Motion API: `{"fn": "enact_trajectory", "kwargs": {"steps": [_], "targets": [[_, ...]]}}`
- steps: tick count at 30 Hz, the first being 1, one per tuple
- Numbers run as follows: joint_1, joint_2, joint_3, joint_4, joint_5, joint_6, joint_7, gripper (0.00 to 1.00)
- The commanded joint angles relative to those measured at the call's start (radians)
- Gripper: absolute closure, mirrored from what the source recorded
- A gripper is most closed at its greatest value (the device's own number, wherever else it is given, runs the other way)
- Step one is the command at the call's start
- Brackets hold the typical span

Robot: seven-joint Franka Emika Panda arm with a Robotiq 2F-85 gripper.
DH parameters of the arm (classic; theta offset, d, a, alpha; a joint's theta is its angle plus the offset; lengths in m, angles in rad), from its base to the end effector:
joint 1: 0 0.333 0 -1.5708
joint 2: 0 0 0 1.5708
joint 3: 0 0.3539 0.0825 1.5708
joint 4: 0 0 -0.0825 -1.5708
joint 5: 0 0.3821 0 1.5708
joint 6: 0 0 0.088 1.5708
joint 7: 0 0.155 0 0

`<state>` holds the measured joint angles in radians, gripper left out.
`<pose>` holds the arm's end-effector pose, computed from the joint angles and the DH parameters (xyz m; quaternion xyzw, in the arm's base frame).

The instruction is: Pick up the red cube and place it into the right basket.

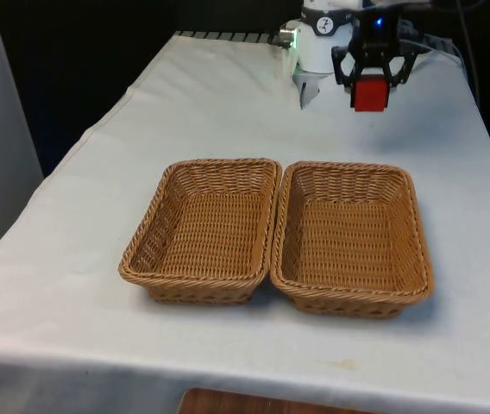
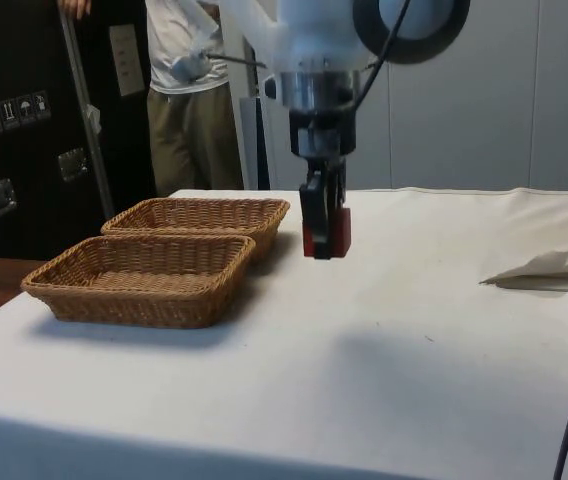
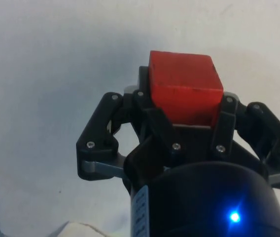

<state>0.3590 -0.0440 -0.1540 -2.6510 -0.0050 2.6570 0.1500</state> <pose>0.4190 0.0878 0.2528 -0.9993 -0.0297 -0.0240 0.0065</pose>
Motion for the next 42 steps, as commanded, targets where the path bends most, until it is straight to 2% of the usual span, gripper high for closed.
{"fn": "enact_trajectory", "kwargs": {"steps": [1, 5, 6, 7, 8, 11, 14, 15, 16, 20, 24, 28, 32, 33, 39, 41, 42], "targets": [[-0.007, -0.016, -0.003, 0.000, -0.019, -0.017, 0.009, 0.98], [-0.014, -0.063, -0.012, 0.004, -0.025, -0.065, -0.001, 0.98], [-0.008, -0.054, -0.010, 0.002, -0.007, -0.051, -0.007, 0.98], [-0.009, -0.063, -0.013, 0.003, -0.009, -0.061, -0.010, 0.98], [-0.018, -0.080, -0.019, 0.009, -0.028, -0.085, -0.008, 0.98], [-0.025, -0.103, -0.036, 0.024, -0.036, -0.120, -0.025, 0.98], [-0.027, -0.108, -0.054, 0.042, -0.035, -0.144, -0.046, 0.98], [-0.021, -0.111, -0.052, 0.033, -0.026, -0.132, -0.044, 0.98], [-0.028, -0.107, -0.061, 0.049, -0.034, -0.151, -0.054, 0.98], [-0.031, -0.100, -0.093, 0.088, -0.030, -0.187, -0.092, 0.98], [-0.030, -0.094, -0.116, 0.114, -0.026, -0.206, -0.118, 0.98], [-0.035, -0.076, -0.138, 0.154, -0.028, -0.239, -0.146, 0.98], [-0.036, -0.048, -0.160, 0.193, -0.023, -0.254, -0.171, 0.98], [-0.034, -0.055, -0.160, 0.185, -0.026, -0.246, -0.167, 0.98], [-0.039, 0.024, -0.192, 0.278, -0.014, -0.275, -0.213, 0.98], [-0.037, 0.024, -0.193, 0.276, -0.023, -0.265, -0.204, 0.98], [-0.040, 0.042, -0.199, 0.300, -0.013, -0.278, -0.222, 0.98]]}}
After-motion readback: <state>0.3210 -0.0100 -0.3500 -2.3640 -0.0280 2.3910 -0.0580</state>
